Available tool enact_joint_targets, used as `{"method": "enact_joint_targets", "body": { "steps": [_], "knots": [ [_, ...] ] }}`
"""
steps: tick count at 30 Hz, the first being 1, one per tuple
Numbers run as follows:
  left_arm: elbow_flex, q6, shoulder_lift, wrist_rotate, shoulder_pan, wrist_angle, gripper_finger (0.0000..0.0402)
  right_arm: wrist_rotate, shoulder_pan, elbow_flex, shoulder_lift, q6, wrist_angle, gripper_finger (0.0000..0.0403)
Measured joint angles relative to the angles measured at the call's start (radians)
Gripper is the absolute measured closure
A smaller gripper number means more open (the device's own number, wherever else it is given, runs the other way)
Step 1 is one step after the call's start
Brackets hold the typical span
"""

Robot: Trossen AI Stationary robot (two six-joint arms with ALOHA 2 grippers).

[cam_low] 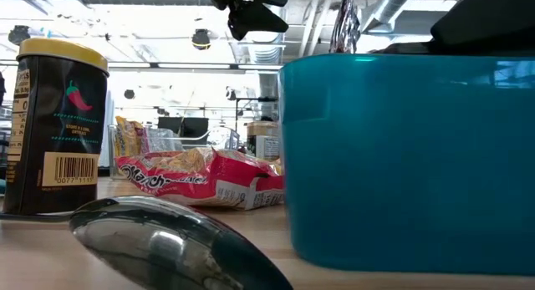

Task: Pick & Place Food Item
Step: Put the black seasoning can into the blue bin, then put the yellow seasoning bottle into the blue bin

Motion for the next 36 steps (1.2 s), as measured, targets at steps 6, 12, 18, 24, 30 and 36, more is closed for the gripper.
{"method": "enact_joint_targets", "body": {
  "steps": [6,12,18,24,30,36],
  "knots": [
    [0.000,0.000,0.000,0.000,0.000,0.000,0.0165,0.000,0.000,0.000,0.000,-0.008,0.000,0.0248],
    [0.000,0.000,0.000,0.000,0.000,0.000,0.0165,-0.003,0.001,-0.001,-0.016,-0.011,-0.004,0.0252],
    [0.000,0.000,0.000,0.000,0.000,-0.003,0.0165,-0.005,0.006,-0.001,-0.046,-0.009,-0.024,0.0244],
    [0.000,0.000,0.000,0.000,0.000,-0.022,0.0165,-0.005,0.006,-0.001,-0.047,0.000,-0.034,0.0233],
    [0.000,0.000,0.000,0.000,0.000,-0.022,0.0165,-0.005,0.006,-0.001,-0.046,0.001,-0.036,0.0224],
    [0.000,-0.012,0.000,0.000,0.000,-0.023,0.0165,-0.006,0.007,-0.001,-0.059,-0.001,-0.041,0.0225]
  ]
}}
